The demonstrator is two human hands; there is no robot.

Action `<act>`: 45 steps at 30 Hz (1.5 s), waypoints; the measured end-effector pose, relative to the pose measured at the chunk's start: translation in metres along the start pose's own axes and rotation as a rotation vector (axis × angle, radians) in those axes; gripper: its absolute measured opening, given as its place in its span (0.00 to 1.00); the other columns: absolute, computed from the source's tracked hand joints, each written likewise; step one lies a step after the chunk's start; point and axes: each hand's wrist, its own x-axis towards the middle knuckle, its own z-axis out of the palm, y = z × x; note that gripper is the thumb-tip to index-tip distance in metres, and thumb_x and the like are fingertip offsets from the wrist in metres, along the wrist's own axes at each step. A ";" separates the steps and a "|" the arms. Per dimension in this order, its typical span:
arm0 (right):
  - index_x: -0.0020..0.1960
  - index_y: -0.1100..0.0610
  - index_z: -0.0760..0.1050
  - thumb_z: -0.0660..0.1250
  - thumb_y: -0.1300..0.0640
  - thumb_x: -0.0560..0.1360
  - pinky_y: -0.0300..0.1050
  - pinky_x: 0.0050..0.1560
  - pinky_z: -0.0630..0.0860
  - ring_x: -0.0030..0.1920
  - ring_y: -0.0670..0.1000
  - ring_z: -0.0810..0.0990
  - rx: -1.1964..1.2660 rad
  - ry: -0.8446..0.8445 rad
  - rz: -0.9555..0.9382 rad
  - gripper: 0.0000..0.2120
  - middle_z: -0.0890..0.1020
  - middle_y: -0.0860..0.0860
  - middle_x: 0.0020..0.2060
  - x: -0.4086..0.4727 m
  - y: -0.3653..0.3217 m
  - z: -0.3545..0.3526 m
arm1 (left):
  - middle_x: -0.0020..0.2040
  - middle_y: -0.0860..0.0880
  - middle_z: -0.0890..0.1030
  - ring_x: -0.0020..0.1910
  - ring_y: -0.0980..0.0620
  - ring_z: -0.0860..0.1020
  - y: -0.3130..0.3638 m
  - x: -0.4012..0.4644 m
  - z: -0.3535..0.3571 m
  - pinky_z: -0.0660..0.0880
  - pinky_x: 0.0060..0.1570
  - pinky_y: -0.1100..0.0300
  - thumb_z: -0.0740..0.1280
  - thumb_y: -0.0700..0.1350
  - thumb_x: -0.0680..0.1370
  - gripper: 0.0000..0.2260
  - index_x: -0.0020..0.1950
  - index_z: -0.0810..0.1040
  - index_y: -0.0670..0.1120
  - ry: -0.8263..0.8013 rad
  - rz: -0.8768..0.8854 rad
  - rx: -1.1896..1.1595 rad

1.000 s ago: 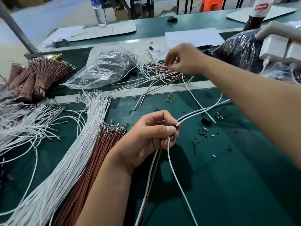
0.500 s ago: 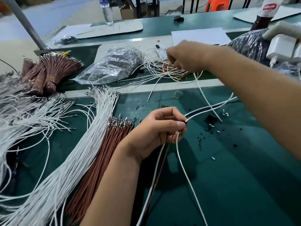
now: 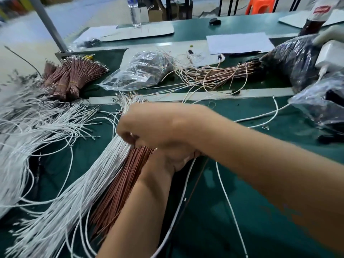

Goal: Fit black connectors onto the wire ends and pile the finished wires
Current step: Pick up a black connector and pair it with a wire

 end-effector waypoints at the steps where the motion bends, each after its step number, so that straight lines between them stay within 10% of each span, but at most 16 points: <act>1: 0.50 0.50 0.81 0.70 0.61 0.77 0.39 0.42 0.73 0.44 0.48 0.78 0.028 -0.038 -0.018 0.07 0.79 0.44 0.40 0.003 -0.006 0.006 | 0.34 0.52 0.80 0.32 0.61 0.77 0.003 0.001 0.000 0.72 0.39 0.68 0.65 0.32 0.77 0.05 0.48 0.77 0.41 0.013 0.003 0.052; 9: 0.52 0.52 0.84 0.71 0.59 0.75 0.43 0.52 0.79 0.48 0.48 0.83 0.161 -0.064 -0.137 0.07 0.84 0.44 0.43 0.010 -0.043 0.031 | 0.37 0.45 0.81 0.38 0.43 0.73 0.012 0.012 0.008 0.69 0.41 0.55 0.72 0.37 0.70 0.04 0.42 0.79 0.43 -0.028 0.009 -0.133; 13: 0.57 0.53 0.85 0.74 0.56 0.77 0.34 0.51 0.76 0.47 0.43 0.82 0.370 0.085 -0.061 0.09 0.84 0.43 0.46 -0.007 -0.013 0.006 | 0.45 0.37 0.83 0.38 0.46 0.78 0.001 0.012 0.008 0.75 0.43 0.56 0.70 0.33 0.72 0.07 0.49 0.78 0.38 0.049 0.003 -0.115; 16: 0.55 0.54 0.84 0.72 0.59 0.78 0.44 0.46 0.83 0.40 0.44 0.86 0.433 0.194 0.137 0.06 0.87 0.48 0.46 -0.027 0.047 -0.015 | 0.42 0.43 0.83 0.38 0.49 0.78 0.000 0.008 0.011 0.77 0.40 0.59 0.71 0.35 0.72 0.06 0.47 0.79 0.42 0.002 0.048 -0.167; 21: 0.59 0.47 0.83 0.76 0.62 0.75 0.49 0.43 0.84 0.32 0.45 0.83 0.228 -0.033 0.403 0.16 0.85 0.48 0.52 -0.058 0.137 0.004 | 0.39 0.42 0.79 0.35 0.48 0.73 0.008 0.003 0.008 0.69 0.37 0.58 0.71 0.35 0.72 0.05 0.44 0.80 0.43 -0.077 0.076 -0.130; 24: 0.61 0.46 0.83 0.75 0.62 0.75 0.32 0.43 0.74 0.36 0.39 0.79 0.216 -0.031 0.355 0.17 0.81 0.49 0.53 -0.061 0.146 0.035 | 0.38 0.42 0.79 0.33 0.48 0.72 0.009 0.000 -0.006 0.70 0.34 0.61 0.71 0.35 0.72 0.05 0.45 0.80 0.43 -0.085 0.097 -0.094; 31: 0.52 0.62 0.82 0.72 0.61 0.78 0.45 0.51 0.72 0.49 0.55 0.78 0.173 0.046 0.349 0.04 0.81 0.55 0.48 -0.058 0.156 0.058 | 0.39 0.43 0.77 0.32 0.50 0.73 0.004 -0.015 -0.064 0.71 0.33 0.63 0.67 0.35 0.72 0.04 0.45 0.78 0.41 0.188 0.264 -0.477; 45: 0.54 0.55 0.73 0.65 0.62 0.81 0.47 0.52 0.69 0.50 0.54 0.74 -0.092 -0.073 0.304 0.04 0.76 0.52 0.51 -0.069 0.173 0.050 | 0.39 0.43 0.77 0.33 0.51 0.74 -0.001 -0.015 -0.065 0.73 0.34 0.64 0.66 0.36 0.74 0.04 0.46 0.79 0.41 0.234 0.274 -0.519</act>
